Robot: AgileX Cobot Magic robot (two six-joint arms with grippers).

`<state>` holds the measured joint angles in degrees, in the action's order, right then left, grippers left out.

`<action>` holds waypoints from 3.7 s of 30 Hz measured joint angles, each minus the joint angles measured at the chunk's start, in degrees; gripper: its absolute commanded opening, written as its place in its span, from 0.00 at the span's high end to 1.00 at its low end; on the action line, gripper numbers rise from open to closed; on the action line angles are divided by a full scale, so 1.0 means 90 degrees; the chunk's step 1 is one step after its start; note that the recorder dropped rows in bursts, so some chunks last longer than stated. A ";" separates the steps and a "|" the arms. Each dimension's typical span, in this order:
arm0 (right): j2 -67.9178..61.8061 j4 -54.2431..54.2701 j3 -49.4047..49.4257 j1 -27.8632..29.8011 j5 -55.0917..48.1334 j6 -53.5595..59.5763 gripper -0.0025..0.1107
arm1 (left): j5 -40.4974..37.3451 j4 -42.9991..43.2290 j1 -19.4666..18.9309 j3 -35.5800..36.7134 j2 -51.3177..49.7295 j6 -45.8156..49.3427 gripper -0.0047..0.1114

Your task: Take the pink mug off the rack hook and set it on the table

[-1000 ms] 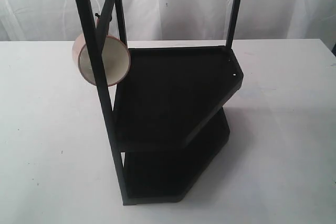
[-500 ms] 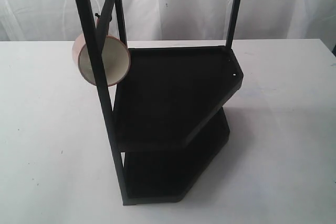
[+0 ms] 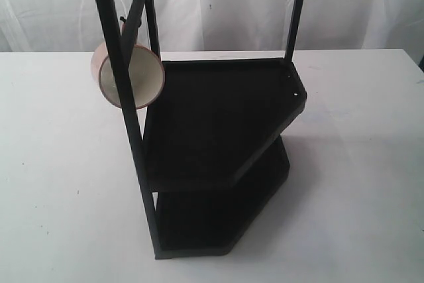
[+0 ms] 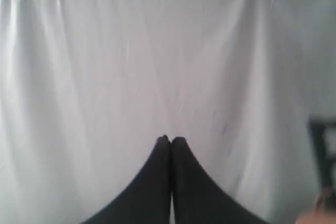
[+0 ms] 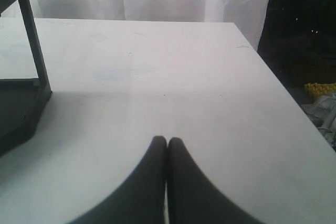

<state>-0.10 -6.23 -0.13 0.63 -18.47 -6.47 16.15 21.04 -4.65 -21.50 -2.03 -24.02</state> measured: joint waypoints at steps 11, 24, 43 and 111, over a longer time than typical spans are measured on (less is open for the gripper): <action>0.0000 0.0000 0.0000 -0.0014 0.0000 0.0000 0.98 | -0.0911 0.0635 0.0052 0.0183 -0.1261 -0.0083 0.96; 0.0000 0.0000 0.0000 -0.0014 0.0000 0.0000 0.98 | -0.3855 -0.0582 0.0114 -0.1024 -0.3442 0.0460 0.96; 0.0000 0.0000 0.0000 -0.0014 0.0000 0.0000 0.98 | -0.4450 -0.5596 0.0947 -0.1764 -0.5815 0.6169 0.92; 0.0000 0.0000 0.0000 -0.0014 0.0000 0.0000 0.98 | -0.3306 -1.2547 0.0956 -0.2499 -0.7298 1.5129 0.44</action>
<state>-0.10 -6.23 -0.13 0.50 -18.47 -6.47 -13.60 -91.88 3.96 -43.99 -67.71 112.15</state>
